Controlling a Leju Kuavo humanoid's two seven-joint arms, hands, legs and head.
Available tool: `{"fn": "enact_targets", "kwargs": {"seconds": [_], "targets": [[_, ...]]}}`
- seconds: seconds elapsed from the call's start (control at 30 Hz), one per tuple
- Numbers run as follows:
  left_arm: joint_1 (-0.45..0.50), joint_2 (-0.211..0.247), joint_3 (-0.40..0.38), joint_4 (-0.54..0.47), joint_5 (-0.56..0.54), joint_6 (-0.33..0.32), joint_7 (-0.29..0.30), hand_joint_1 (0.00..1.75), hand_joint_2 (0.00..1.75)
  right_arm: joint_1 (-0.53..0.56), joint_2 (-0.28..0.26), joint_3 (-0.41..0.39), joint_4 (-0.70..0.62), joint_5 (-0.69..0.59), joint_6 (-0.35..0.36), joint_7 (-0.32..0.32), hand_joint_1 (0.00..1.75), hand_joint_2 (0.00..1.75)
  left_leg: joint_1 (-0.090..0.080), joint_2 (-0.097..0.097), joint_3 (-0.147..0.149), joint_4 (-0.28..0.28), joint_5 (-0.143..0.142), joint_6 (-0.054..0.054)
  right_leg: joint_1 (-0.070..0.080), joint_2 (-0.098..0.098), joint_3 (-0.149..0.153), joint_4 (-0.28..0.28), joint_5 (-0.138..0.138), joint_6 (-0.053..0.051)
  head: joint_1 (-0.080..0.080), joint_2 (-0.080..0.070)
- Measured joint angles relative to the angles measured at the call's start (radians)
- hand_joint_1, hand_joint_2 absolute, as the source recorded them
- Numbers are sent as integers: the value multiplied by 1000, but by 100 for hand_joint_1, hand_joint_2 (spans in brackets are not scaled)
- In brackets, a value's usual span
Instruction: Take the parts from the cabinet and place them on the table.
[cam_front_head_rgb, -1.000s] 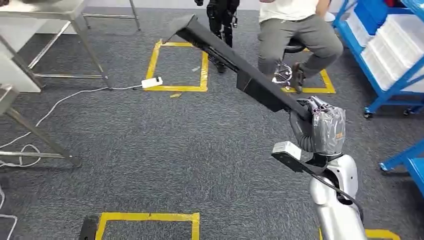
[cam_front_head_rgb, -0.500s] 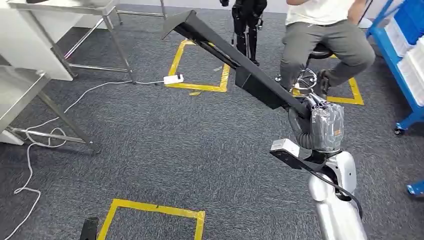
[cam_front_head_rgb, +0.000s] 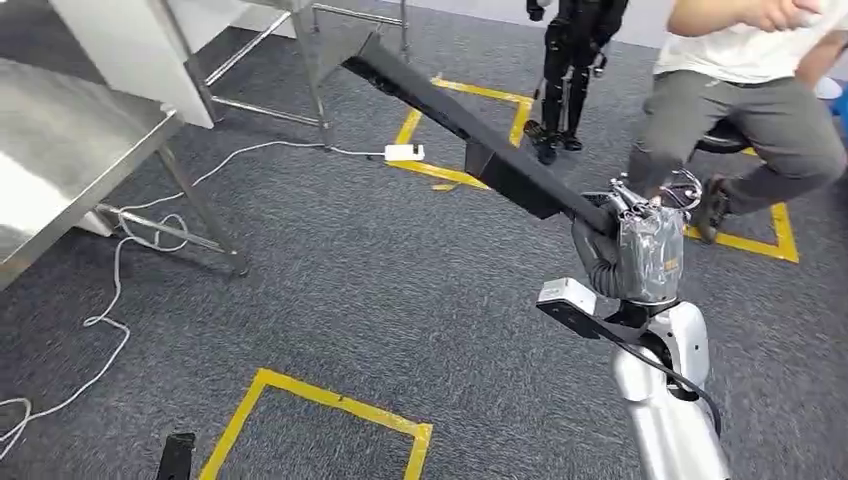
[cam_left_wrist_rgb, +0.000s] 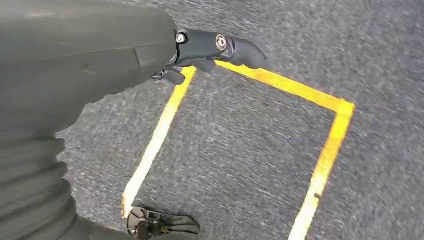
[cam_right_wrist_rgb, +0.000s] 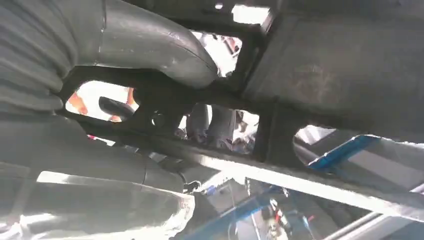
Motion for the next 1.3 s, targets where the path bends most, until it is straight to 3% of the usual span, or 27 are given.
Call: {"fn": "enact_targets", "kwargs": {"seconds": [0.07,0.1,0.13,0.23,0.27,0.3,0.33,0.4,0.43,0.47,0.5,0.57,0.6,0.63,0.77,0.8,0.83,0.87,0.93,0.97,1.0,1.07,1.1,1.13,1.17,1.27,1.3], "targets": [[0,0,0,0,0,2,0,0,175,0,-2,1,0,-1,0,0,175,175,5,-26,1,3,1,-10,-17,22,82,-178,78,28,0,0],[-1,0,0,0,-2,2,0,0,175,2,-3,2,1,-1,0,0,175,175,5,-36,-3,5,0,-19,-29,63,109,-244,92,34,2,0],[-1,0,0,0,-2,3,1,0,175,4,-3,3,3,-1,0,0,175,175,1,-47,-9,13,-2,-27,-19,68,119,-254,94,23,2,0],[7,0,0,0,-3,5,0,0,175,8,0,7,4,1,0,0,175,175,10,-68,-21,5,11,-48,-10,41,112,-249,102,-1,-1,0],[9,0,0,0,-3,5,0,0,175,7,3,9,4,1,0,0,175,175,14,-71,-25,7,9,-49,-19,31,112,-253,106,-9,-2,0],[9,-2,0,0,-3,5,0,0,175,6,3,9,4,1,0,0,175,175,10,-17,-34,31,-11,-51,-17,23,114,-254,107,-15,-2,0],[7,-2,0,0,-3,5,0,0,175,7,3,9,4,0,0,0,175,175,9,27,-60,93,-52,-54,-11,13,113,-254,106,-30,-10,0],[6,-1,0,0,-3,5,0,0,175,12,3,10,4,5,0,0,175,175,10,57,-134,257,-130,-57,-1,-10,112,-254,104,-38,-10,0],[7,-1,0,0,-3,5,1,0,175,15,4,12,6,6,0,0,175,175,10,60,-160,314,-149,-58,3,-22,111,-254,104,-39,-11,0],[7,-2,0,0,-4,4,1,0,175,19,6,15,7,8,0,0,175,175,10,61,-164,326,-146,-56,6,-34,111,-254,103,-40,-10,0],[7,-2,0,0,-5,4,2,0,175,22,7,19,8,10,-1,0,175,175,9,62,-145,295,-125,-53,8,-43,111,-254,103,-40,-11,0],[7,-1,0,0,-5,4,2,0,175,21,13,26,9,16,-1,0,175,175,2,84,-44,122,-50,-36,13,-64,114,-254,102,-41,-11,0],[5,0,-1,0,-5,2,2,0,175,21,15,28,9,16,-2,0,175,175,-8,127,4,44,-31,-23,14,-73,116,-254,101,-42,-11,0],[0,0,-1,0,-6,2,2,0,175,22,16,29,9,16,-2,0,175,175,-18,146,9,27,-43,-20,25,-84,113,-253,99,-39,-9,0],[1,0,-4,0,-5,5,4,0,175,17,23,40,14,18,-2,0,175,175,-25,100,3,10,-31,-2,25,-123,122,-262,100,-26,-12,0],[3,-2,-5,0,-4,5,6,0,175,14,22,42,15,19,-2,0,175,175,-6,91,20,-7,-18,0,30,-94,108,-248,91,-21,-9,0],[0,-3,-6,0,-3,7,6,0,175,12,22,44,19,18,-2,0,175,175,-9,82,21,-12,-15,2,19,-43,100,-221,77,-19,-11,0],[-3,-2,-6,0,-2,7,6,0,175,8,23,46,23,18,-2,0,175,175,-6,71,20,-12,-13,6,19,-16,68,-149,40,-25,-9,0],[-4,-5,-6,0,-1,7,7,0,175,9,22,49,38,18,-2,0,175,175,-6,45,18,-11,-13,6,13,-6,-9,4,-14,-29,-3,0],[-2,-6,-6,0,-1,7,7,0,175,10,22,52,44,19,-1,0,175,175,-6,31,18,-11,-12,5,12,-5,-29,40,-17,-23,-2,0],[0,-7,-6,0,-1,7,7,0,175,9,22,53,48,19,-1,0,175,175,-5,18,18,-10,-11,4,8,-5,-24,25,-4,-15,-3,0],[-1,-8,-6,0,0,7,7,0,175,7,22,54,52,19,-1,0,175,175,-1,-11,20,-8,-11,-1,-1,4,46,-120,64,9,-3,0],[-1,-8,-6,0,0,7,7,0,175,5,22,55,54,19,-2,0,175,175,1,-25,21,-6,-13,-9,-12,27,91,-216,101,21,-2,0],[-1,-8,-6,0,0,7,7,0,175,2,22,56,58,18,-1,0,175,175,-4,-34,14,0,-15,-18,-18,69,104,-255,100,22,0,0],[-1,-8,-6,0,0,7,7,0,175,2,22,57,60,18,-1,0,175,175,-3,-43,6,4,-14,-25,-13,60,110,-258,104,8,-3,0],[9,-6,-5,0,3,10,7,0,175,-6,29,64,69,18,-1,-1,175,175,5,-65,-4,1,-8,-37,-7,36,109,-255,106,-10,-3,0],[12,-5,-5,0,5,11,7,0,175,-14,32,67,71,17,-1,-1,175,175,10,-49,-7,8,-16,-41,-15,28,111,-258,109,-18,-3,0]]}}
